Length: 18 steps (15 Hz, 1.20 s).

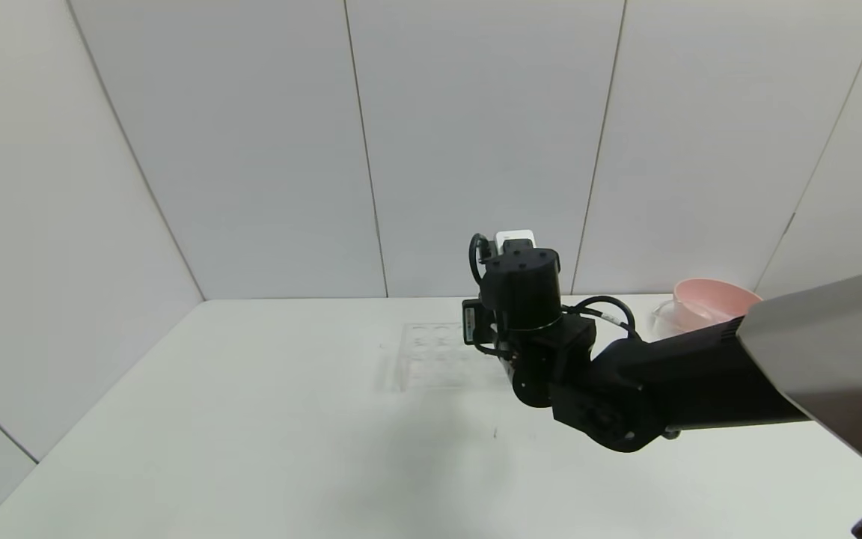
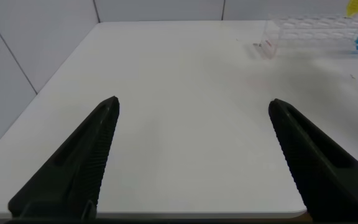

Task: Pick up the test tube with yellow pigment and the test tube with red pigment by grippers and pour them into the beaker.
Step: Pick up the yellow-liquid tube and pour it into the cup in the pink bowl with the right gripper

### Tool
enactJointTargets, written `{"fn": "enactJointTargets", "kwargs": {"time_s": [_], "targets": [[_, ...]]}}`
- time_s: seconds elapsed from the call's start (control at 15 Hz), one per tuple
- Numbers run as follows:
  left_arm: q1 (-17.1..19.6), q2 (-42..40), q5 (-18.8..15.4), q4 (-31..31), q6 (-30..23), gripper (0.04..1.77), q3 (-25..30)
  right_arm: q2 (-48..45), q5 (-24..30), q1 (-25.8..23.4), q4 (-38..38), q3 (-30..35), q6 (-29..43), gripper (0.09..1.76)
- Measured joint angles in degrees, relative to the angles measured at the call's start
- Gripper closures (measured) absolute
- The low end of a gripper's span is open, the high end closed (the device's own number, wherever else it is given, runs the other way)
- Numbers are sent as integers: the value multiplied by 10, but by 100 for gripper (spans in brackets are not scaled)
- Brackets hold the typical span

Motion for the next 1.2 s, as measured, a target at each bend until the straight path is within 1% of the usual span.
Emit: {"fn": "enactJointTargets", "kwargs": {"time_s": [0.27,0.47,0.73,0.93,1.07,1.2], "targets": [[0,0,0,0,0,9,0,-22,0,0,0,21,0,136],[0,0,0,0,0,9,0,-56,14,0,-7,71,0,136],[0,0,0,0,0,9,0,-124,74,0,-11,168,1,136],[0,0,0,0,0,9,0,-191,138,-7,-4,240,0,136],[0,0,0,0,0,9,0,-236,192,-28,4,284,-8,136],[0,0,0,0,0,9,0,-278,238,-67,17,322,-26,136]]}}
